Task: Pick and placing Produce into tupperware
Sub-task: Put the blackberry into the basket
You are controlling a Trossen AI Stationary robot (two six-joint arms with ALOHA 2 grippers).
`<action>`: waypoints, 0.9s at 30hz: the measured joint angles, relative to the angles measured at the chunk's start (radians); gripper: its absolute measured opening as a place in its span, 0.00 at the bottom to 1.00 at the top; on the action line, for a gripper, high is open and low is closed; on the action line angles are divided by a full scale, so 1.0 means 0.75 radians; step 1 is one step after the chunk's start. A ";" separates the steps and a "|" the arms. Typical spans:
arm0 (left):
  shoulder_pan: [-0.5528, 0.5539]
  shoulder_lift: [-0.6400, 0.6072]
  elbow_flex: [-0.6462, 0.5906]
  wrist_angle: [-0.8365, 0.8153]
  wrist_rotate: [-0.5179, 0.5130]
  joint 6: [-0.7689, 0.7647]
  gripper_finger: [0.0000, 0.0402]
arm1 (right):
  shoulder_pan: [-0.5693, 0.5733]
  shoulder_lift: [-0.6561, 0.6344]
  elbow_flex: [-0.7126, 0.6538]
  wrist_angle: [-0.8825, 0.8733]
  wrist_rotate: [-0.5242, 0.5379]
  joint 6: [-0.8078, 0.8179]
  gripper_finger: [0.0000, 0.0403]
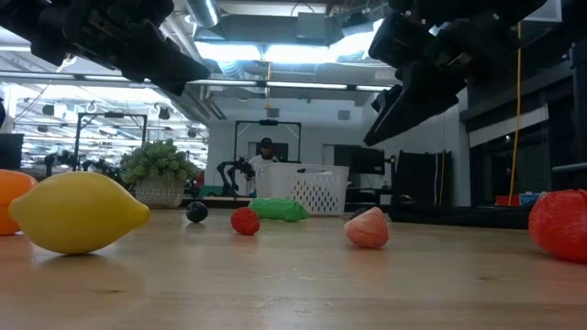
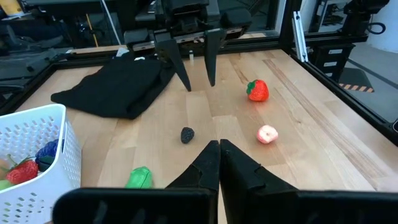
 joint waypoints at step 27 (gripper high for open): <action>0.000 0.001 0.000 -0.051 0.000 -0.025 0.16 | -0.007 0.306 0.001 0.121 0.209 0.075 0.42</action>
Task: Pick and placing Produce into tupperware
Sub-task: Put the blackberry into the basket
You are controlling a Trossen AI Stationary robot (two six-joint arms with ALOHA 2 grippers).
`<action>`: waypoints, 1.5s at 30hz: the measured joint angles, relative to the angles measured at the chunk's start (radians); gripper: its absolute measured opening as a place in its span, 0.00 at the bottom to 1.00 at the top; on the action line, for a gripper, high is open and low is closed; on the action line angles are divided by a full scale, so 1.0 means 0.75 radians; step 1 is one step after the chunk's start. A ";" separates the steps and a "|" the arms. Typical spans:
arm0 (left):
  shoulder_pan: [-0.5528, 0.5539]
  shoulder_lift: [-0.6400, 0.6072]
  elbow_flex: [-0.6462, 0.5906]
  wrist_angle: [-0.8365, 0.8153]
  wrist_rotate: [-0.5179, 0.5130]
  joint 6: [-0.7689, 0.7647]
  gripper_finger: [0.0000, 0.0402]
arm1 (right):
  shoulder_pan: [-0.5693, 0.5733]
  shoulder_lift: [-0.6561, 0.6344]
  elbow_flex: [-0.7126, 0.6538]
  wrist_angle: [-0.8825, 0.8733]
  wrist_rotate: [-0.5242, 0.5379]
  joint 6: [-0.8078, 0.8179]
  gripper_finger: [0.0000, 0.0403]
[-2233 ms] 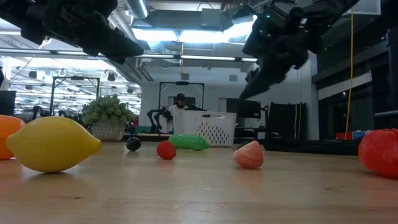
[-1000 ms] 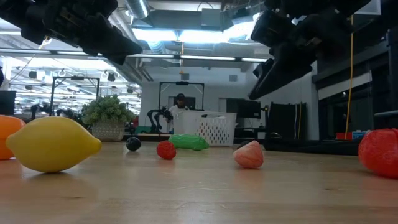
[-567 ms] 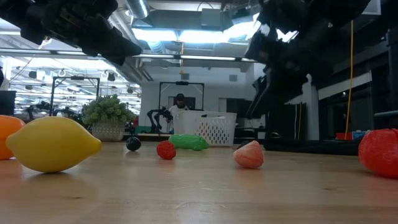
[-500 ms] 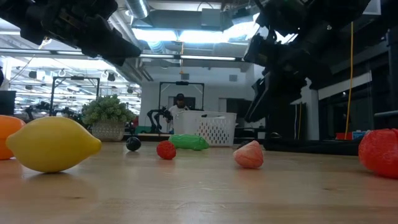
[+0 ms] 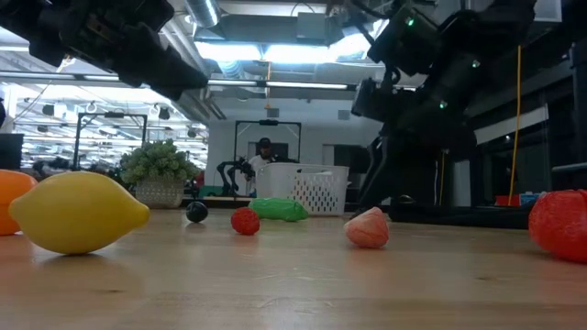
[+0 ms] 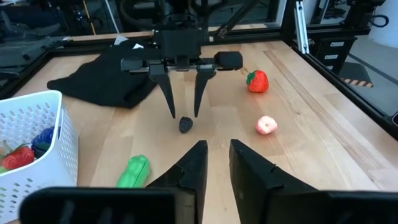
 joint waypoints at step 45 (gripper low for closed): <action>0.000 0.000 -0.001 -0.009 0.000 -0.005 0.09 | -0.002 0.131 0.001 0.100 -0.003 -0.028 0.25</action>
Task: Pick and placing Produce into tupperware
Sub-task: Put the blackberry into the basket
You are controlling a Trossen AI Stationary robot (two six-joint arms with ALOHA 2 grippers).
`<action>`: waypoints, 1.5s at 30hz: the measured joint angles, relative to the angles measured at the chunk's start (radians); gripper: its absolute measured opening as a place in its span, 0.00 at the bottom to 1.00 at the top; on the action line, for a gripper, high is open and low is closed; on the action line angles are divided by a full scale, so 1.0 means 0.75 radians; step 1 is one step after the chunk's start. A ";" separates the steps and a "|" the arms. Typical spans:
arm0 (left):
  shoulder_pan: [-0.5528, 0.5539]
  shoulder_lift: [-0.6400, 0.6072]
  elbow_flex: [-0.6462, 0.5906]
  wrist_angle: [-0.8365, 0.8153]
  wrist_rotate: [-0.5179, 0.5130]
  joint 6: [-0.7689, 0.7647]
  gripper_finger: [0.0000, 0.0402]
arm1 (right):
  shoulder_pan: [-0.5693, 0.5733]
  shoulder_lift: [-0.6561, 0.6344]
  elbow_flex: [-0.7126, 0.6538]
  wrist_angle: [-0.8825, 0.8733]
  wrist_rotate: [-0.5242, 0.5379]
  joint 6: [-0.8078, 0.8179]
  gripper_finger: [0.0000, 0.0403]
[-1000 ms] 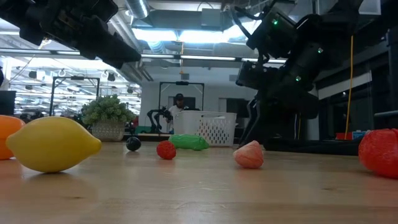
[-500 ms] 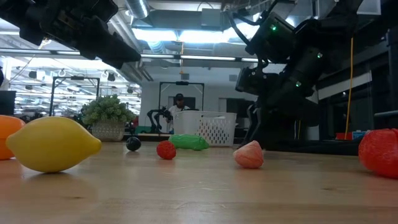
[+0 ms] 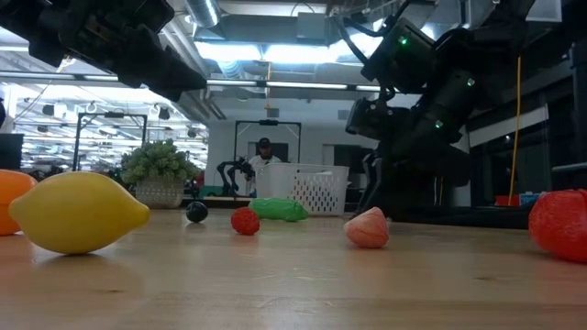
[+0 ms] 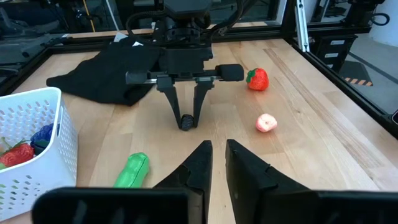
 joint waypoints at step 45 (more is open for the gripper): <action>0.002 0.001 0.000 0.007 -0.003 0.010 0.15 | -0.188 -0.233 -0.088 0.654 -0.225 -0.043 0.24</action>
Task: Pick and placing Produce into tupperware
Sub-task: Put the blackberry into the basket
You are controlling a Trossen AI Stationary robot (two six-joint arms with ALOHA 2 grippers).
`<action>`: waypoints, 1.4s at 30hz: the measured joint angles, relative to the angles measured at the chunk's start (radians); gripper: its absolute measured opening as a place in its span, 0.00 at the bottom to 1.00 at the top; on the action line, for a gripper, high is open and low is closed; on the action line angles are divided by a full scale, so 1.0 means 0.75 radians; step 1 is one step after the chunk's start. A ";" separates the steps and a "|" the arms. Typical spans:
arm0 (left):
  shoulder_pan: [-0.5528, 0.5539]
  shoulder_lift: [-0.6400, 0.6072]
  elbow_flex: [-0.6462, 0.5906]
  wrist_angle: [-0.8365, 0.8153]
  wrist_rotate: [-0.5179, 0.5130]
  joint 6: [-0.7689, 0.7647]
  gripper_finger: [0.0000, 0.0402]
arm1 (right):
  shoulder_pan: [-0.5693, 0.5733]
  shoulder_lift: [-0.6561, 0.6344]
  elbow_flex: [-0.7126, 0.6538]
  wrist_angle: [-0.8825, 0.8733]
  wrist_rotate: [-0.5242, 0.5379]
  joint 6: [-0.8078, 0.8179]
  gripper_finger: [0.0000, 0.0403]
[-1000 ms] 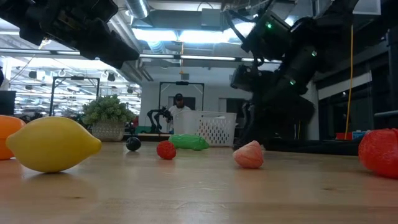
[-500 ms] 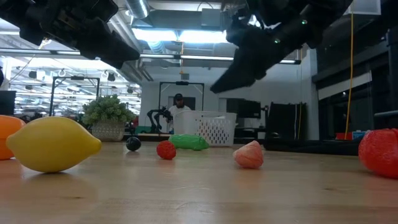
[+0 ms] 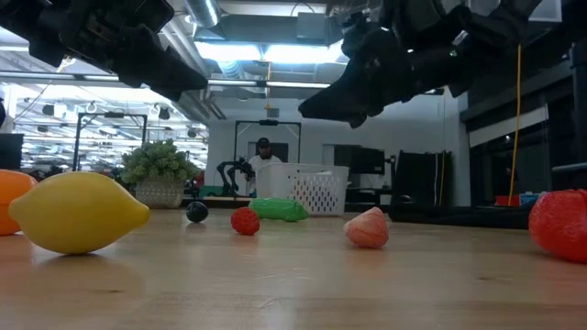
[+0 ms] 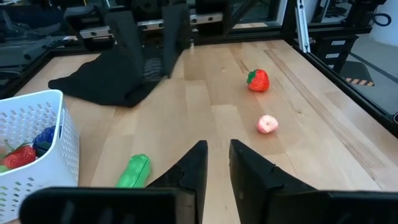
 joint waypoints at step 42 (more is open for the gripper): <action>0.059 0.000 0.000 -0.004 -0.067 0.003 0.09 | -0.309 0.037 -0.008 0.140 0.672 0.101 0.24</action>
